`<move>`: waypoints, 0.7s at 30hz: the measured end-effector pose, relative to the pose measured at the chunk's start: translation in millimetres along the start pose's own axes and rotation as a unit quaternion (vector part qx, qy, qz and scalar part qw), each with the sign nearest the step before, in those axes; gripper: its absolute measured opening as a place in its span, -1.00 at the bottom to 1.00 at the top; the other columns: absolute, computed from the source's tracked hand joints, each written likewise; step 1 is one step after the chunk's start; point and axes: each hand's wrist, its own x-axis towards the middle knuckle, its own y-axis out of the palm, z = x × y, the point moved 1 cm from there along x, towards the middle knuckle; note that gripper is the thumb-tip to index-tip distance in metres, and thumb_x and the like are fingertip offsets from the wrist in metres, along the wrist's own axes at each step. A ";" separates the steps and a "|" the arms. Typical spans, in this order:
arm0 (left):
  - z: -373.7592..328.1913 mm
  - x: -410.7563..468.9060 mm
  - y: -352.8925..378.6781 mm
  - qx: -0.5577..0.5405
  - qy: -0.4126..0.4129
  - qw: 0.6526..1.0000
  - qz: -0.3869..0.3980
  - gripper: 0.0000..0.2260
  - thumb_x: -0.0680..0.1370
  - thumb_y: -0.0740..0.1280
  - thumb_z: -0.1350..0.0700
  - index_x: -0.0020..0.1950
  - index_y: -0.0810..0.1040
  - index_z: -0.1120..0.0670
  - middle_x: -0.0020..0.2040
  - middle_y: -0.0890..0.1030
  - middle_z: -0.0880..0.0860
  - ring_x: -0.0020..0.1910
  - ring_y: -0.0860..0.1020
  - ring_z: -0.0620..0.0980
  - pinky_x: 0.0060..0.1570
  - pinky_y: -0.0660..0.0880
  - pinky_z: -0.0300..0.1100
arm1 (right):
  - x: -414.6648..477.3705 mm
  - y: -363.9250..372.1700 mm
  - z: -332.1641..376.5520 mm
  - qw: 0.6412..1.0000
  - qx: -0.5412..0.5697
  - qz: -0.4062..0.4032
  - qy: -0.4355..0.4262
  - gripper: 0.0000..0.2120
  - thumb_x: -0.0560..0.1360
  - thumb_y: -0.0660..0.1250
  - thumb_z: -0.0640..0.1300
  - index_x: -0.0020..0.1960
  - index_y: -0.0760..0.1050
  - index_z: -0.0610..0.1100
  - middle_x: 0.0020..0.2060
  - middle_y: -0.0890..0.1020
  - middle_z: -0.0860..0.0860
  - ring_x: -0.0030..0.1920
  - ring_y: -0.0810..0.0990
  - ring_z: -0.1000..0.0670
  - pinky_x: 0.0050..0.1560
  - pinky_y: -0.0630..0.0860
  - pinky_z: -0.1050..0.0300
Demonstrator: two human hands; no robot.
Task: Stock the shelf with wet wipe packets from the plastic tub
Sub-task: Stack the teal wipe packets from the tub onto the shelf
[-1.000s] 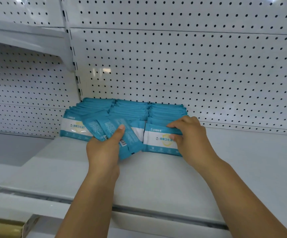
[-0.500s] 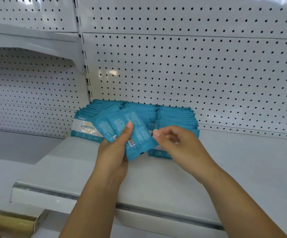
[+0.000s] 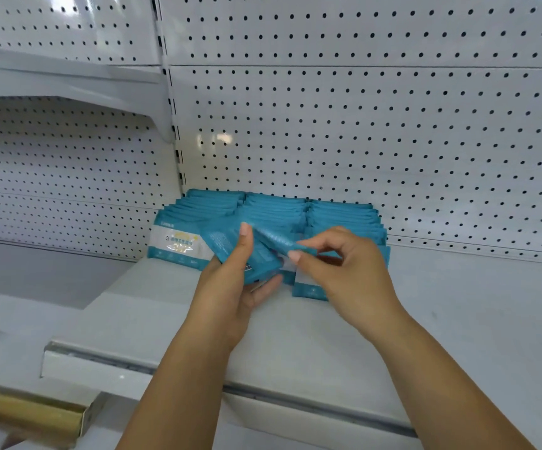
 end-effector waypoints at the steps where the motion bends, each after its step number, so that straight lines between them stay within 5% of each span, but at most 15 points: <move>1: 0.2 -1.0 1.4 -0.006 -0.009 1.000 0.013 -0.58 0.58 0.34 -0.14 0.35 0.55 0.06 0.19 0.69 0.10 0.17 0.67 0.09 0.16 0.60 0.05 | -2.1 4.5 0.3 0.999 -0.001 0.030 -0.022 -0.89 0.40 0.57 -0.20 -0.14 0.70 -0.02 -0.16 0.63 0.06 -0.12 0.62 0.13 -0.04 0.50 0.35; 7: -1.1 1.1 -4.6 -0.033 -0.009 0.999 -0.019 -0.75 0.60 0.38 0.17 0.27 0.60 0.17 0.08 0.72 0.13 0.02 0.71 0.04 -0.20 0.65 -0.15 | -8.4 8.9 4.3 0.991 0.002 0.123 -0.045 -0.85 0.39 0.56 -0.08 -0.05 0.74 -0.04 -0.04 0.67 0.13 0.07 0.62 0.18 0.18 0.42 0.38; 12: -6.2 0.7 -4.8 -0.045 0.006 0.999 0.010 -0.76 0.61 0.34 0.21 0.28 0.58 0.13 0.13 0.71 0.10 0.10 0.69 0.06 0.02 0.66 -0.04 | -0.8 -1.7 6.0 0.999 0.024 0.009 0.036 -0.87 0.50 0.46 0.00 0.03 0.68 0.03 -0.06 0.69 0.18 -0.03 0.62 0.29 -0.07 0.46 0.49; 16: -6.3 -1.5 -3.0 -0.021 0.009 0.998 0.052 -0.73 0.64 0.30 0.19 0.35 0.54 0.13 0.19 0.69 0.11 0.16 0.67 0.09 0.09 0.64 0.02 | -0.6 -4.5 -5.2 0.984 0.061 0.066 0.151 -0.74 0.49 0.48 0.04 0.14 0.61 -0.01 -0.04 0.72 0.10 -0.02 0.68 0.16 -0.10 0.55 0.33; 21: -5.3 -1.1 0.2 -0.025 0.017 0.998 0.050 -0.72 0.61 0.35 0.18 0.33 0.55 0.10 0.16 0.70 0.11 0.14 0.68 0.08 0.03 0.66 0.01 | 1.6 -3.0 -5.9 0.988 0.093 0.039 0.116 -0.83 0.49 0.50 -0.14 0.07 0.64 -0.06 -0.09 0.74 0.06 -0.09 0.69 0.10 -0.17 0.56 0.30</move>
